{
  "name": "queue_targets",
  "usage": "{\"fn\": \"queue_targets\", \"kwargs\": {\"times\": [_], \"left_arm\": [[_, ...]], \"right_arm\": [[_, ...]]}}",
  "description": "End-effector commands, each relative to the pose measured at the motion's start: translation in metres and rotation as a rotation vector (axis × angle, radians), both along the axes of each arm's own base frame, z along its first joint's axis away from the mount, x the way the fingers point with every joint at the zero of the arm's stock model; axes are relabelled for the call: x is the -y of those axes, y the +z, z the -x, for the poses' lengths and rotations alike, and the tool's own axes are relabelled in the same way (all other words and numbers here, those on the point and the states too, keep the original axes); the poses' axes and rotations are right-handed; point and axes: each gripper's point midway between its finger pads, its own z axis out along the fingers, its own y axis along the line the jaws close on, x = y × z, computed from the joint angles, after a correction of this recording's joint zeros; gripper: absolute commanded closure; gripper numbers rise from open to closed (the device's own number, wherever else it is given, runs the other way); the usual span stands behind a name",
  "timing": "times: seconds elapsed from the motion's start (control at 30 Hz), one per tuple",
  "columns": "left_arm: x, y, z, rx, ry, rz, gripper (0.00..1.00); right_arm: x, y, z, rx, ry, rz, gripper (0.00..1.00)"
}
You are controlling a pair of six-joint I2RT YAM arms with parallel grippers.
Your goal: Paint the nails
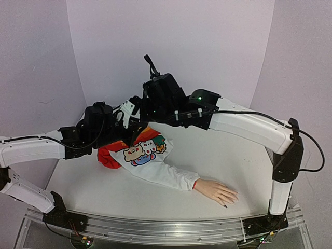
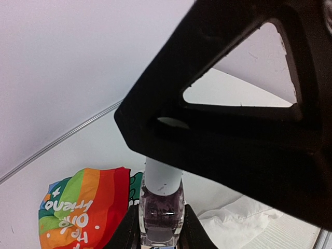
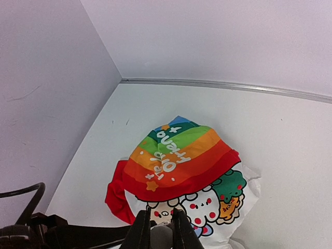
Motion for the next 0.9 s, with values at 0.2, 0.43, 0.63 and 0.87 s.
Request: {"fn": "queue_targets", "kwargs": {"times": [0.2,0.43,0.63,0.87], "left_arm": [[-0.009,0.043,0.025,0.062,-0.136,0.127,1.0],[0.006,0.063,0.111,0.063,-0.602,0.184,1.0],[0.015,0.087,0.167,-0.015,-0.948,0.233,1.0],[0.017,0.091,0.177,-0.052,-1.024,0.241,1.0]], "right_arm": [[0.049,0.049,0.045,0.017,0.269,0.077,0.33],[0.057,0.052,0.135,0.137,1.021,0.114,0.25],[0.054,0.061,0.167,0.258,1.288,0.076,0.39],[0.043,0.07,0.179,0.257,1.393,0.003,0.55]]}}
